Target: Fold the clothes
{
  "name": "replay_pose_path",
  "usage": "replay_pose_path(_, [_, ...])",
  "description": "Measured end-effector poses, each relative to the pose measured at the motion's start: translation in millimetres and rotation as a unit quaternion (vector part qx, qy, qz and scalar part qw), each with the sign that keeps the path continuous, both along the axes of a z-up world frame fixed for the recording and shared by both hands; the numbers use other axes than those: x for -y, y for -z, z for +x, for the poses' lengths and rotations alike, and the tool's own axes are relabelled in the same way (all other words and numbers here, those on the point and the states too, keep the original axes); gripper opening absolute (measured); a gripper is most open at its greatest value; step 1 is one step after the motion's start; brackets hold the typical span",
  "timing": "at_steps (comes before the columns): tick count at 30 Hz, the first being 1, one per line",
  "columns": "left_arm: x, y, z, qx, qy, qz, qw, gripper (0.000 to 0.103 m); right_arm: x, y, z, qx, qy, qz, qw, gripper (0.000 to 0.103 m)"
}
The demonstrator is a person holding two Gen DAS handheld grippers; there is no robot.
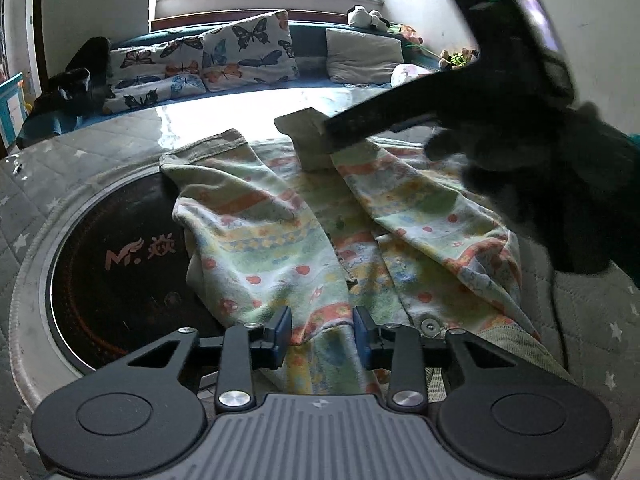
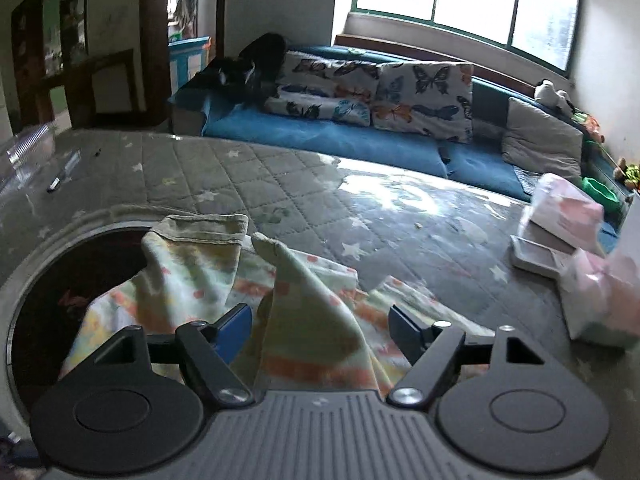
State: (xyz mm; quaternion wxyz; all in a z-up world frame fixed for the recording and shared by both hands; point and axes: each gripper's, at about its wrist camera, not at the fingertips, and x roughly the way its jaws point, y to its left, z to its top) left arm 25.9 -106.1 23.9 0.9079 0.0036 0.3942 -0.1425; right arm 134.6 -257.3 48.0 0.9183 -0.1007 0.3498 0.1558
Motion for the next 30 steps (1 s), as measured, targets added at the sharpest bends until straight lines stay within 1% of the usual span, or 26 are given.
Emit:
replay_pose_path(2, [-0.1,1.1,0.8,-0.001,0.001,-0.001,1.0000,0.037,-4.2,6.0,11.7,-0.006,-0.002,-0.008,1.000,0.075])
replay_pose_path(4, [-0.6,1.7,1.3,-0.003,0.001,-0.002,1.0000,0.038,-7.4,12.2,21.9,-0.016,-0.004,-0.011,1.000,0.071])
replay_pose_path(5, [-1.0,2.1,1.7,-0.004,0.000,-0.003,1.0000,0.038,-7.8,14.7,25.2,-0.021,-0.005,-0.010,1.000,0.066])
replay_pose_path(7, [-1.4,2.7,2.7,-0.005,-0.001,-0.005,1.0000,0.038,-7.6,19.4,29.7,-0.028,-0.003,-0.011,1.000,0.056])
replay_pose_path(9, [-1.4,3.5,2.6,-0.005,-0.001,-0.004,1.0000,0.038,-3.2,20.4,29.1,-0.031,-0.003,0.000,1.000,0.038])
replay_pose_path(10, [-1.3,3.8,2.4,-0.005,-0.001,-0.004,1.0000,0.038,-0.9,20.9,28.7,-0.032,-0.004,0.005,0.999,0.032])
replay_pose_path(11, [-1.3,3.9,2.2,-0.005,-0.001,-0.003,1.0000,0.038,1.1,20.0,27.1,-0.030,-0.001,0.008,1.000,0.023])
replay_pose_path(12, [-1.1,4.1,2.1,-0.005,-0.001,-0.003,1.0000,0.038,4.4,17.0,24.9,-0.025,0.004,0.008,1.000,0.016])
replay_pose_path(13, [-0.9,4.3,2.0,-0.004,-0.001,-0.002,1.0000,0.038,7.7,13.8,22.6,-0.019,0.008,0.008,1.000,0.014])
replay_pose_path(14, [-0.7,4.3,1.8,-0.004,-0.002,-0.001,1.0000,0.038,11.0,10.6,20.2,-0.013,0.013,0.008,1.000,0.008])
replay_pose_path(17, [0.4,4.8,1.6,-0.002,-0.002,0.003,1.0000,0.038,22.9,-3.0,9.5,0.012,0.028,0.008,1.000,0.006])
replay_pose_path(22, [1.5,6.9,1.8,0.001,-0.001,0.009,1.0000,0.038,56.9,-33.4,-19.6,0.053,0.067,0.014,0.996,0.005])
replay_pose_path(27, [3.5,8.3,1.6,0.005,0.000,0.016,0.9999,0.038,103.2,-56.0,-62.5,0.084,0.120,0.026,0.989,0.005])
replay_pose_path(30, [4.1,8.7,1.7,0.006,0.001,0.018,0.9998,0.038,130.2,-62.6,-90.2,0.094,0.149,0.032,0.984,0.005])
